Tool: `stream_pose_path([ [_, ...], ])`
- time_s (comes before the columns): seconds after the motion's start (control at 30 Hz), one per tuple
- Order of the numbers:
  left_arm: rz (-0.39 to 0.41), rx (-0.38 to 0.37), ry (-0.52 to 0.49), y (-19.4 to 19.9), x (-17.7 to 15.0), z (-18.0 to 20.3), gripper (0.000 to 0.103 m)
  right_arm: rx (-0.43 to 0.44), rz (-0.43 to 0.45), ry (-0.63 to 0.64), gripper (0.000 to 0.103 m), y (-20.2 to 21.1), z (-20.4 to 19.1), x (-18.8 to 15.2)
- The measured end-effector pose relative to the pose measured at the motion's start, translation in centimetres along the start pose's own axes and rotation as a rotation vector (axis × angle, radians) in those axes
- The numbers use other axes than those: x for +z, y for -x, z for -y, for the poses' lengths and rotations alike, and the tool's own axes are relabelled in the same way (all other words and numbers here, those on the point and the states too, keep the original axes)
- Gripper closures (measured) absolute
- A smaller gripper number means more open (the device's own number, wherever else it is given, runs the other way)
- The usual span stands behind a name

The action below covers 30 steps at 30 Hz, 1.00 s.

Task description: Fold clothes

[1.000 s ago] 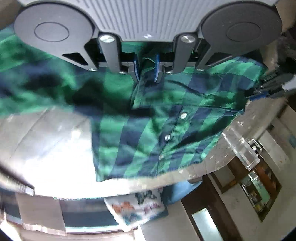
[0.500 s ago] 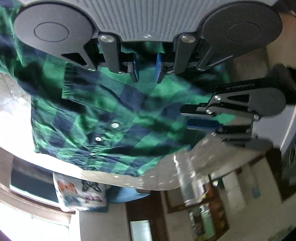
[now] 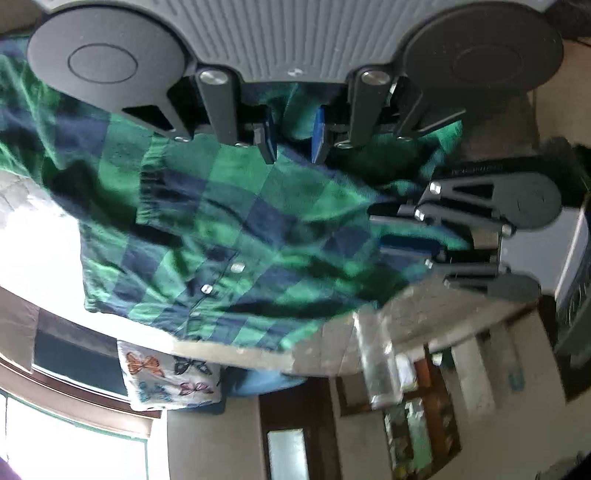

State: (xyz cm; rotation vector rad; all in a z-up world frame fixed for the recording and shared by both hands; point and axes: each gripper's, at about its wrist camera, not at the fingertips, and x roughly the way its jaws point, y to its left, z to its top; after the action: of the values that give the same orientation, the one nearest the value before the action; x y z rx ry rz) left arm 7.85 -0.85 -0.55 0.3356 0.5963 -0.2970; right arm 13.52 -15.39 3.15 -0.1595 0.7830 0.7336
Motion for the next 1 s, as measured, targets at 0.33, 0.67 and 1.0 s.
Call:
stream_pose_path([
  [0.33,0.038,-0.014,0.023,-0.1,2.7,0.6,0.07,-0.098,0.011,-0.146,0.082,1.3,4.3,-1.8],
  [0.67,0.044,-0.067,-0.005,-1.5,4.9,4.2,0.06,-0.216,0.051,-0.277,0.079,5.4,9.4,-5.0],
  [1.0,0.006,-0.118,-0.058,-3.6,5.7,7.4,0.06,-0.359,0.086,-0.408,0.075,9.1,15.6,-7.8],
])
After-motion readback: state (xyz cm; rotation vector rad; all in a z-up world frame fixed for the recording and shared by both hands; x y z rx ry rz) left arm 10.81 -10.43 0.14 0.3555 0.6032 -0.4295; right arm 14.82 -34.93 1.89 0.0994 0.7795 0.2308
